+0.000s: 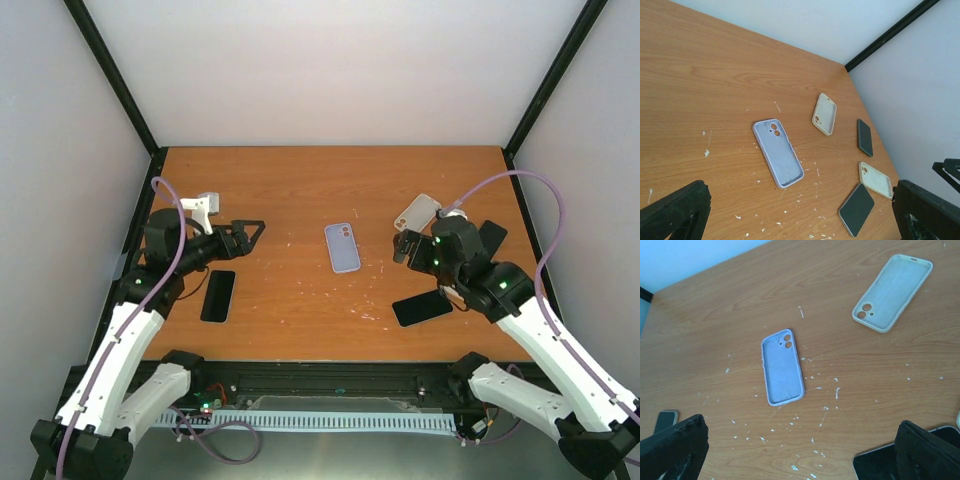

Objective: Put the phone into the phone case

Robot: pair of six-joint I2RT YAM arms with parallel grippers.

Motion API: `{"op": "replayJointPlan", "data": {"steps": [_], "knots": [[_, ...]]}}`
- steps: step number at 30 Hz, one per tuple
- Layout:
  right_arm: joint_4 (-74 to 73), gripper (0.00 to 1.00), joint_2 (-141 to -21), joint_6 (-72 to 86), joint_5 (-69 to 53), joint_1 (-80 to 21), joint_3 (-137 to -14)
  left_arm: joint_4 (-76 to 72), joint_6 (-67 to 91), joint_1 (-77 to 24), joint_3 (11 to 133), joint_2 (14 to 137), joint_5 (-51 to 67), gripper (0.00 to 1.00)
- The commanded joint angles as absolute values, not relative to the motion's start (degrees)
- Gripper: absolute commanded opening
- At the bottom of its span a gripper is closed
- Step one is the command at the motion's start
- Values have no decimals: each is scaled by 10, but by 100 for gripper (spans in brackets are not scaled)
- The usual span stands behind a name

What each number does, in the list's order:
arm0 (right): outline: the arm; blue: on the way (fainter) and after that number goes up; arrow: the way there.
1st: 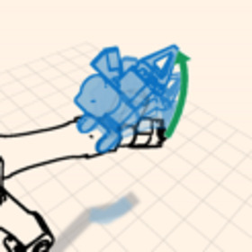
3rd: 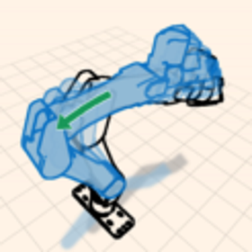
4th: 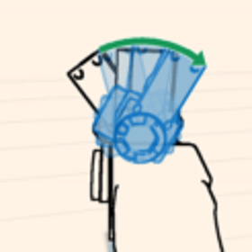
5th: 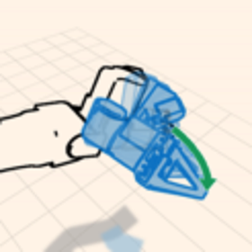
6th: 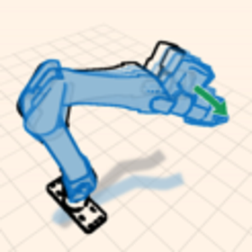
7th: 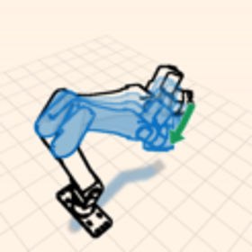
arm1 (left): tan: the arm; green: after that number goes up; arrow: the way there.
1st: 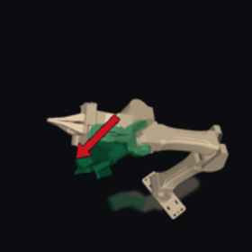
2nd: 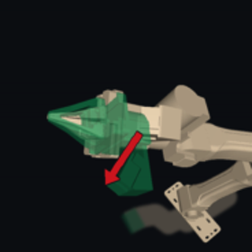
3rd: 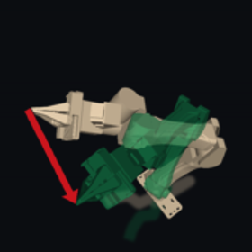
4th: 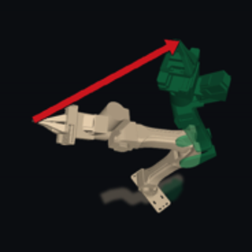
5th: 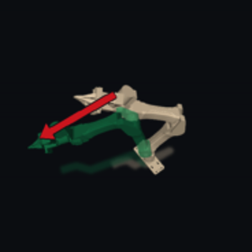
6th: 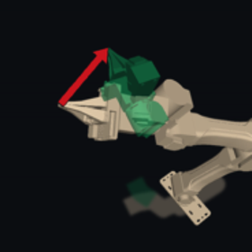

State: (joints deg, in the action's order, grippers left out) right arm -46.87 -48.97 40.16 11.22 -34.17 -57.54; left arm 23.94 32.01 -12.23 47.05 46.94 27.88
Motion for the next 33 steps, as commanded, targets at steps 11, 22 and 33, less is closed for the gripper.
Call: {"op": "replayJointPlan", "data": {"steps": [11, 22, 33], "knots": [[-495, 99, -543, 585, 147, -306, -439, 266, 264, -124, 491, 479, 207, 100], [-440, 100, -538, 671, 105, -220, -316, 260, 247, -124, 478, 462, 198, 99], [-376, 99, -604, 731, 68, -214, -289, 253, 257, -124, 465, 472, 192, 99]]}}
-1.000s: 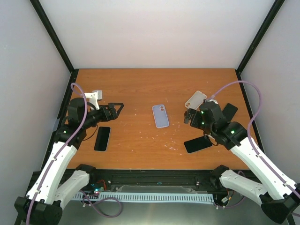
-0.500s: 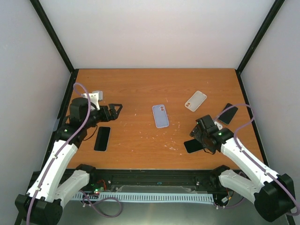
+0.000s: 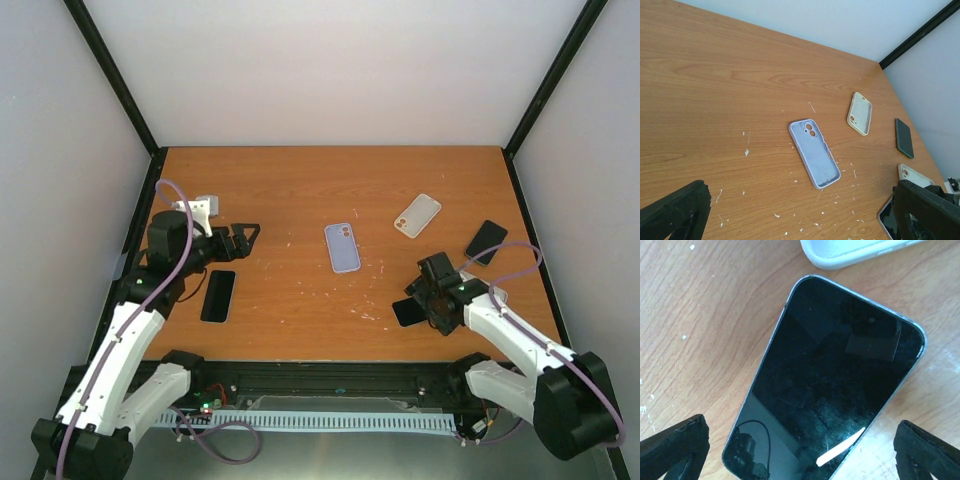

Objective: Put the phone into the phone case

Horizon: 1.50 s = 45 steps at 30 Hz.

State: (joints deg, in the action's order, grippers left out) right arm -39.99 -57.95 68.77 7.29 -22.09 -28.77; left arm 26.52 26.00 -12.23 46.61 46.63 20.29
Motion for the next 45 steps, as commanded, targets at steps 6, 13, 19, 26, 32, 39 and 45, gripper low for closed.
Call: {"op": "replayJointPlan", "data": {"steps": [6, 13, 19, 26, 32, 39, 45], "knots": [[-406, 97, -664, 756, 66, -214, -332, 264, 260, -124, 468, 500, 179, 99], [-474, 94, -751, 800, 80, -214, -379, 265, 263, -124, 467, 516, 169, 99], [-477, 91, -792, 820, 68, -212, -400, 261, 263, -123, 465, 521, 166, 100], [-478, 92, -806, 838, 86, -213, -408, 257, 262, -124, 468, 531, 165, 100], [-475, 92, -815, 834, 92, -212, -412, 229, 275, -124, 461, 551, 171, 100], [-469, 90, -825, 835, 95, -212, -411, 183, 340, -124, 488, 658, 185, 99], [-462, 84, -823, 822, 100, -212, -407, 101, 394, -147, 507, 759, 193, 92]]}}
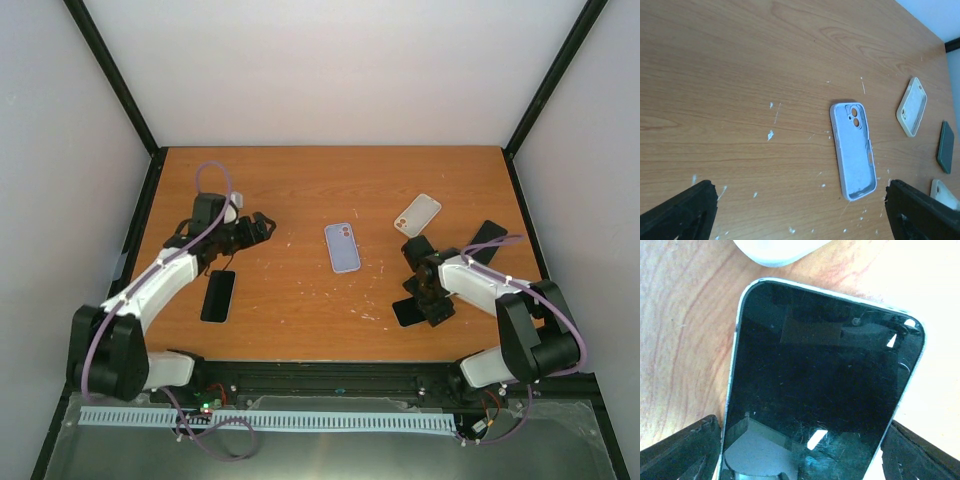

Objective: Put the phone into the phone case

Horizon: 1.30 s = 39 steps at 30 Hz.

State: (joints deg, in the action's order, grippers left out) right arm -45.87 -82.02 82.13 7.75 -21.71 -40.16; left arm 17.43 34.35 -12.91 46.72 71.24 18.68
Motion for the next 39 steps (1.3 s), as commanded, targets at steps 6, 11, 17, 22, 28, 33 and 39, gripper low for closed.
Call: {"op": "replayJointPlan", "data": {"steps": [6, 11, 17, 22, 28, 33, 39], "knots": [[-457, 78, -832, 787, 94, -212, -408, 28, 422, -191, 550, 905, 185, 73], [-447, 76, -829, 766, 80, -211, -396, 13, 436, -230, 598, 1003, 180, 72], [-440, 75, -814, 747, 85, -211, -386, 23, 443, -271, 653, 1083, 171, 67], [-436, 74, -800, 733, 87, -212, -380, 44, 446, -285, 702, 1144, 164, 64], [-436, 74, -785, 718, 85, -213, -372, 58, 451, -289, 731, 1181, 163, 61], [-438, 73, -771, 713, 86, -213, -367, 87, 436, -301, 772, 1217, 146, 55], [-439, 72, -760, 703, 91, -213, -363, 121, 433, -303, 782, 1233, 142, 44]]}}
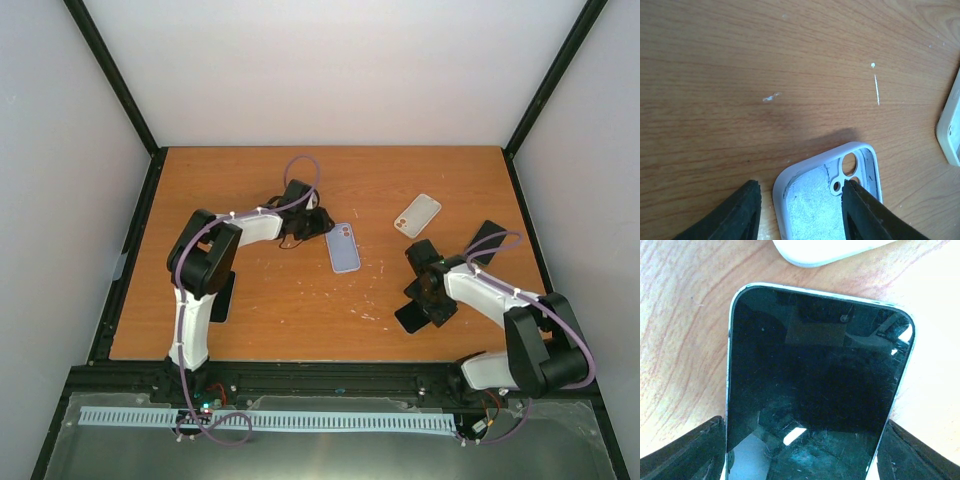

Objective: Put the phone into the phone case

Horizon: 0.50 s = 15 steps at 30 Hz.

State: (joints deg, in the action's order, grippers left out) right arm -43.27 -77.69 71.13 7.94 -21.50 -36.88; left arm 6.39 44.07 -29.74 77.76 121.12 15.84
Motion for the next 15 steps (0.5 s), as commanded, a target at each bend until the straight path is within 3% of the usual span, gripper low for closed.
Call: {"op": "replayJointPlan", "data": {"steps": [1, 8, 15], "knots": [[-438, 72, -758, 700, 91, -213, -364, 122, 431, -303, 780, 1230, 139, 39], [-419, 70, -748, 657, 80, -214, -364, 124, 405, -303, 755, 1198, 149, 13], [-413, 69, -732, 654, 73, -215, -352, 114, 410, -303, 730, 1166, 158, 9]]}}
